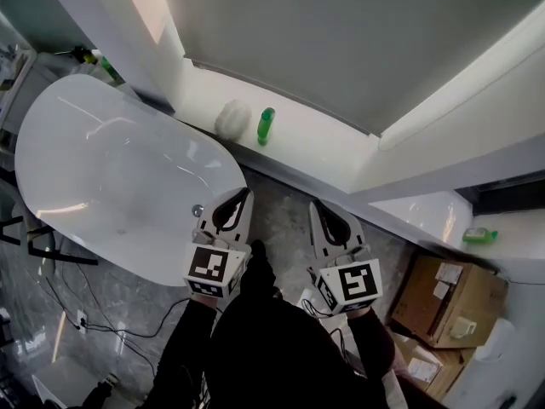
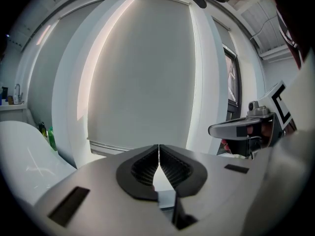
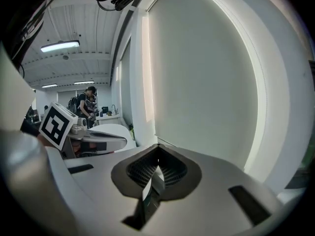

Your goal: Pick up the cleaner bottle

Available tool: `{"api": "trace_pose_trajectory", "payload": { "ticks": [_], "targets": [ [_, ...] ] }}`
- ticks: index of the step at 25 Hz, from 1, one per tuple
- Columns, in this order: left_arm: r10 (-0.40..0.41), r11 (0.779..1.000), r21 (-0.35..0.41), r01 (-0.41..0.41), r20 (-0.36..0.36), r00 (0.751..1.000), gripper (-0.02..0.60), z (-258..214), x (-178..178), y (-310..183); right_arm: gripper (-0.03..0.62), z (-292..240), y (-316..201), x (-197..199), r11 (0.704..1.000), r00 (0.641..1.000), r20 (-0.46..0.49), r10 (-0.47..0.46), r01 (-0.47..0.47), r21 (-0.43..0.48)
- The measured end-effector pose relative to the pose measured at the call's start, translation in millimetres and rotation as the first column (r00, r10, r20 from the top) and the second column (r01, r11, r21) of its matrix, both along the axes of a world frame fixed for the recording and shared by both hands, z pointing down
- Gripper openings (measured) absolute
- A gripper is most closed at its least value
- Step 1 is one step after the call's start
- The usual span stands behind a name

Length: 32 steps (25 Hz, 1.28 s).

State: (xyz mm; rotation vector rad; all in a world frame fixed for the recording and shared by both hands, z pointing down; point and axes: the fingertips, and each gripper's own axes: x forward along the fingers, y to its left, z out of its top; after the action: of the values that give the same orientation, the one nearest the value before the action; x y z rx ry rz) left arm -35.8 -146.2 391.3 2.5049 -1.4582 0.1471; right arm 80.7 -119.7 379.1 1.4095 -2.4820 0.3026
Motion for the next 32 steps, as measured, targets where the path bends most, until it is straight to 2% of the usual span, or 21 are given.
{"api": "trace_pose_trajectory", "payload": {
  "ticks": [2, 8, 10, 13, 18, 23, 32],
  "targets": [
    [0.006, 1.0, -0.008, -0.006, -0.005, 1.0, 0.008, 5, -1, -13, 0.005, 3, -11, -3, 1.0, 1.0, -0.002, 0.003, -0.003, -0.009],
    [0.033, 0.999, -0.034, -0.033, -0.019, 0.999, 0.068, 22, -2, -47, 0.005, 20, -33, -12, 1.0, 1.0, -0.028, 0.0, 0.0, -0.017],
    [0.038, 0.999, -0.035, -0.038, -0.003, 0.999, 0.085, 29, 0, -58, 0.005, 26, -37, -12, 1.0, 0.999, -0.036, 0.0, -0.001, -0.025],
    [0.032, 0.998, -0.046, -0.03, 0.032, 0.999, 0.126, 46, 4, -72, 0.005, 37, -41, -11, 0.999, 0.999, -0.045, -0.004, 0.002, -0.045],
    [0.002, 0.996, -0.088, 0.001, 0.033, 0.999, 0.178, 78, 12, -97, 0.005, 60, -56, -7, 0.998, 0.998, -0.064, -0.028, 0.024, -0.063],
    [-0.045, 0.992, -0.119, 0.05, 0.047, 0.998, 0.201, 122, 16, -124, 0.005, 90, -76, 0, 0.995, 0.997, -0.068, -0.034, 0.027, -0.096],
    [-0.097, 0.977, -0.177, 0.121, 0.134, 0.986, 0.251, 230, 23, -166, 0.005, 153, -103, 0, 0.991, 0.993, -0.086, -0.084, 0.074, -0.114]
  ]
}}
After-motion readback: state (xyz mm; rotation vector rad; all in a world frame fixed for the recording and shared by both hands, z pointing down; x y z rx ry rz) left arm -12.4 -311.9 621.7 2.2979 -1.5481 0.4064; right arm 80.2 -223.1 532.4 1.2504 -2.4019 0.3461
